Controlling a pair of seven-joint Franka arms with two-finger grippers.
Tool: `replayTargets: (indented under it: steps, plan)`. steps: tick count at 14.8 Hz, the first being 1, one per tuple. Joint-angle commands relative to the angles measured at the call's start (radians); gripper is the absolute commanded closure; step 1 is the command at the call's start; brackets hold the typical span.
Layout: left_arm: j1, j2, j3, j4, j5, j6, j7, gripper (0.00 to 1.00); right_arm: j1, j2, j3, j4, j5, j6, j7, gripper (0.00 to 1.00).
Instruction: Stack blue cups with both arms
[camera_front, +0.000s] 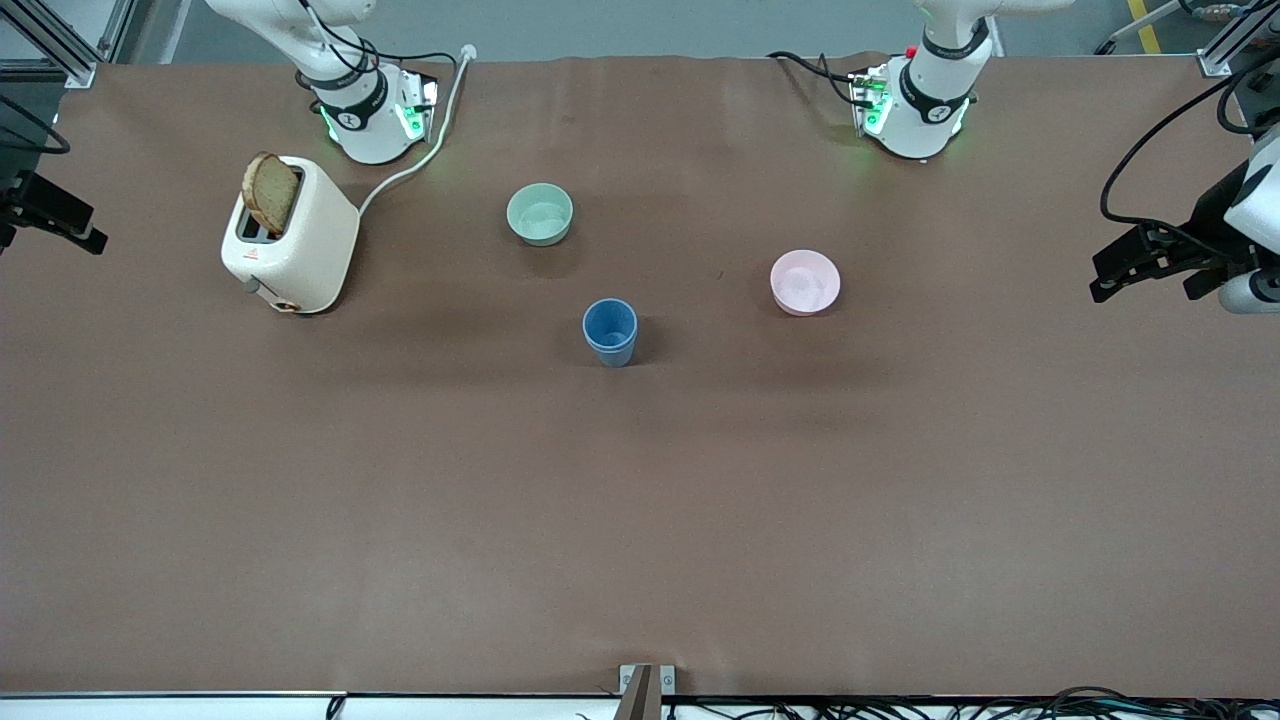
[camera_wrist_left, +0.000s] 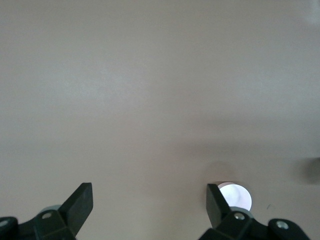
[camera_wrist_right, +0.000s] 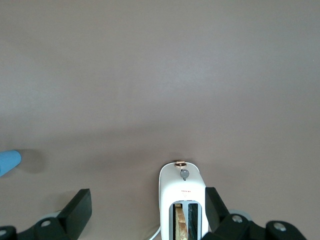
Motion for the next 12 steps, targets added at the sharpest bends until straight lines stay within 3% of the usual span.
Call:
replayTargets:
  steps: [1, 12]
  plan:
    - [-0.003, -0.006, -0.004, 0.011, 0.0, -0.018, 0.006, 0.0, -0.02, 0.006, 0.016, 0.015, 0.001, -0.014, -0.002, 0.0]
    - [-0.004, -0.006, -0.006, 0.013, -0.002, -0.032, 0.007, 0.0, -0.025, 0.006, 0.014, 0.015, 0.001, -0.023, -0.006, 0.0]
